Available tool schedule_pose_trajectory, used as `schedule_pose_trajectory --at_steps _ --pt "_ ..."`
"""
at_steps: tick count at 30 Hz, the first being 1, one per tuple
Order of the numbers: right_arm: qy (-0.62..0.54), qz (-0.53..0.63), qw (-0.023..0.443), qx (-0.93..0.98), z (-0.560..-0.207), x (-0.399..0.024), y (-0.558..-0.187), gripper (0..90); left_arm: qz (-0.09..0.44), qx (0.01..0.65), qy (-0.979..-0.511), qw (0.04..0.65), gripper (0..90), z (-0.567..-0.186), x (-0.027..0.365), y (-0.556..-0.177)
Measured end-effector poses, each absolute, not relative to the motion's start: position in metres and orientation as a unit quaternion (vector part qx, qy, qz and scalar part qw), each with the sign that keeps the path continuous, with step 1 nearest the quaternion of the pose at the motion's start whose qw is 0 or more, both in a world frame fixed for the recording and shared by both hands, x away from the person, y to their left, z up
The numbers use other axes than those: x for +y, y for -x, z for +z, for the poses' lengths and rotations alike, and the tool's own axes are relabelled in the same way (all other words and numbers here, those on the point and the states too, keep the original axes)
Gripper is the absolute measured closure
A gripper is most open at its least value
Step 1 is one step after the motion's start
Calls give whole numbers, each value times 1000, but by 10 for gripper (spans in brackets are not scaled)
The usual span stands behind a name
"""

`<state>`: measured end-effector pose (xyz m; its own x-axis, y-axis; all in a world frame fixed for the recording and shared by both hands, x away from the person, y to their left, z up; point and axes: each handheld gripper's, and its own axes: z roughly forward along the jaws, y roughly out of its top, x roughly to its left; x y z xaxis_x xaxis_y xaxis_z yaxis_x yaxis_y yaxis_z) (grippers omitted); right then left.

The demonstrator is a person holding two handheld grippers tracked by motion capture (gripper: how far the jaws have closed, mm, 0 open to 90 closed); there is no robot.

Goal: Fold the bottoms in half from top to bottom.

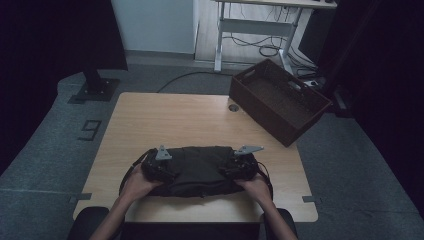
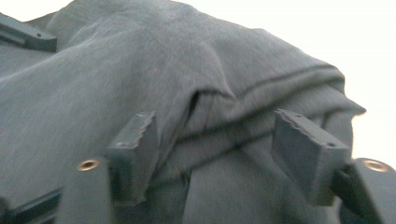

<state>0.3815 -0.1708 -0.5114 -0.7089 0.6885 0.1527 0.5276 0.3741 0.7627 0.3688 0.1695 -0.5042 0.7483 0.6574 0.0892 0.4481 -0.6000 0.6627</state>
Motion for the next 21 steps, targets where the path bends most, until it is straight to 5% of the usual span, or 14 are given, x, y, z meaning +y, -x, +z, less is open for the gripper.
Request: schedule_pose_trajectory --at_steps 6,12,21 --pt "-379 380 79 840 -529 -182 -373 454 136 344 -871 323 144 -522 177 -377" --pt "-376 366 111 844 -540 -183 -381 579 123 371 -855 341 128 -531 181 -396" --pt "-385 364 119 840 -528 -178 -401 490 148 375 -847 346 145 -514 186 -410"
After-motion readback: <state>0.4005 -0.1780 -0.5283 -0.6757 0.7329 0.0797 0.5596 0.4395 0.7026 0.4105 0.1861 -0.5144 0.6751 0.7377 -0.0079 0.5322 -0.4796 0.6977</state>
